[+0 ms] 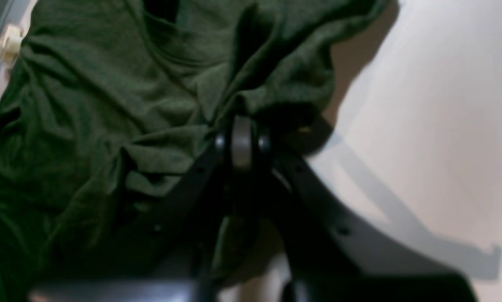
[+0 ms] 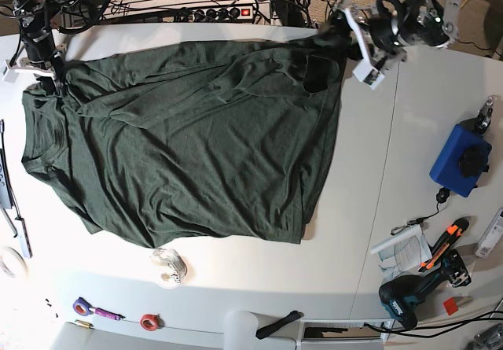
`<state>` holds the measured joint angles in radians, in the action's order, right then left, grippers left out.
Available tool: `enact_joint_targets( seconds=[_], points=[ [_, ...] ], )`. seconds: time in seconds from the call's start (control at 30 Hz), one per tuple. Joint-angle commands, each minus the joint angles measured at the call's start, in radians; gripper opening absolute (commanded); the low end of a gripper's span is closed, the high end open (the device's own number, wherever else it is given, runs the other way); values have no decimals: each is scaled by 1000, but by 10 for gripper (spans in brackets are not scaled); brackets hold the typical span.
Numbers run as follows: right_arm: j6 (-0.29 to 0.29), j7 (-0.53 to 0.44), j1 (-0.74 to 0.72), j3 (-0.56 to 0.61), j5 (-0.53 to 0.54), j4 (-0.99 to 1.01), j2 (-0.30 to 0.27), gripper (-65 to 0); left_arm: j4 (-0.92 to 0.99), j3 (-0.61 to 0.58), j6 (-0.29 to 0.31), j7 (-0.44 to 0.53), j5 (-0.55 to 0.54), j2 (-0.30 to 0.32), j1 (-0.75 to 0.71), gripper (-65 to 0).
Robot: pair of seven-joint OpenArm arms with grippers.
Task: Layout the t-shirt on the table in an organized manner, then fold the t-shirt properly
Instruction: 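Pull the shirt edge with the left gripper away from the right gripper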
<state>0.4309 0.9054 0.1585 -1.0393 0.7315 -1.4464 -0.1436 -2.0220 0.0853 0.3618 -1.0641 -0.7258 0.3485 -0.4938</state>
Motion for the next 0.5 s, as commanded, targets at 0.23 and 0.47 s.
enact_joint_targets(
  seconds=[0.23,0.47],
  points=[
    [11,1,-3,-2,21,-14,-17,-650,-15,3,1,18,-5,-105,6,-208],
    [11,6,-3,-2,47,-14,-17,-650,-13,2,-13,43,69,-144,6,-213]
  ],
)
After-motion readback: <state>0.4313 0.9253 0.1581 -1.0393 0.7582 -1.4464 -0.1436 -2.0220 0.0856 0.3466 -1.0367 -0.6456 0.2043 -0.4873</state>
